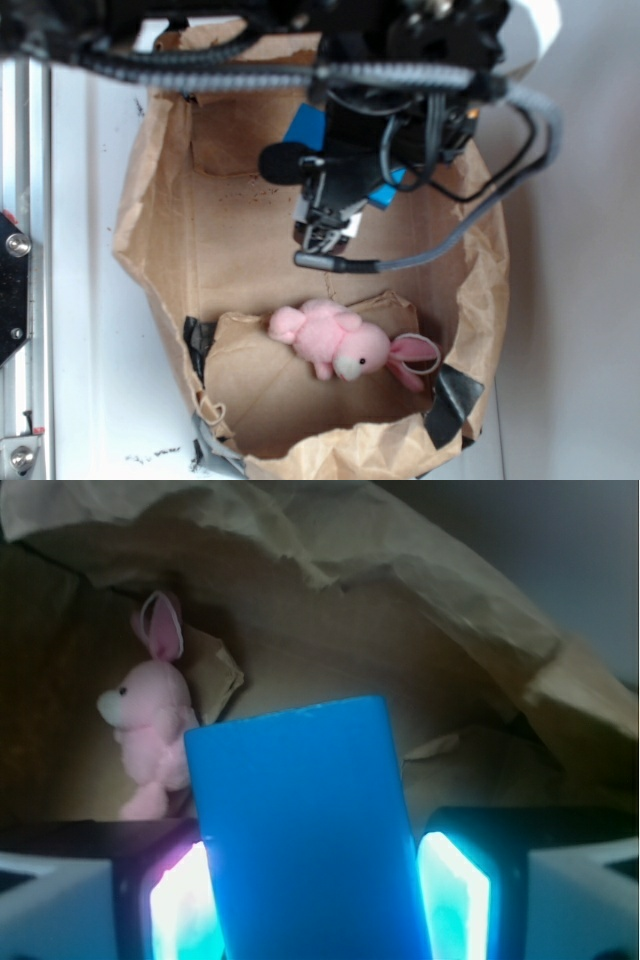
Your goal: Grab the blue block.
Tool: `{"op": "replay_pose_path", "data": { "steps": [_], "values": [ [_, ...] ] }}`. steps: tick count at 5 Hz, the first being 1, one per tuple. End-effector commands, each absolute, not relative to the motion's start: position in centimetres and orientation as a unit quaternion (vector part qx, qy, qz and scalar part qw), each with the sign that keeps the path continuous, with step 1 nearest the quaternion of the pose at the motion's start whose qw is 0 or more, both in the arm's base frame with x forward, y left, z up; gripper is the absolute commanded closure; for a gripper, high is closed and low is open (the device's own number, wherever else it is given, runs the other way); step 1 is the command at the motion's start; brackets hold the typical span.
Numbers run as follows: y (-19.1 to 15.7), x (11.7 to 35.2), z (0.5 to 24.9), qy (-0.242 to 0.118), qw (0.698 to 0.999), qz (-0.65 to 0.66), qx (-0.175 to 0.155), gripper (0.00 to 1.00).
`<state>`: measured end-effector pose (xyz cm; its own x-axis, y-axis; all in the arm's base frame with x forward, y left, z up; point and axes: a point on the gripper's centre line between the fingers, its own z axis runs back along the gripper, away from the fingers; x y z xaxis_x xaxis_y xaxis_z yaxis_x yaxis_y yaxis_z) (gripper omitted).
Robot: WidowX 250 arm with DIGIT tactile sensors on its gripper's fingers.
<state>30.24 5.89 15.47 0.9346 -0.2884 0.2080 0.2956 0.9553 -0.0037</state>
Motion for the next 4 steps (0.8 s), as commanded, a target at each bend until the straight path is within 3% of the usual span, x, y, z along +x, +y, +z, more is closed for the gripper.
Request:
{"op": "replay_pose_path", "data": {
  "steps": [1,4],
  "values": [
    [4.3,29.2,20.7,-0.136,0.986,-0.099,-0.006,1.00],
    [2.2,27.9,21.4,-0.141,0.981,-0.133,0.009,1.00]
  ]
}}
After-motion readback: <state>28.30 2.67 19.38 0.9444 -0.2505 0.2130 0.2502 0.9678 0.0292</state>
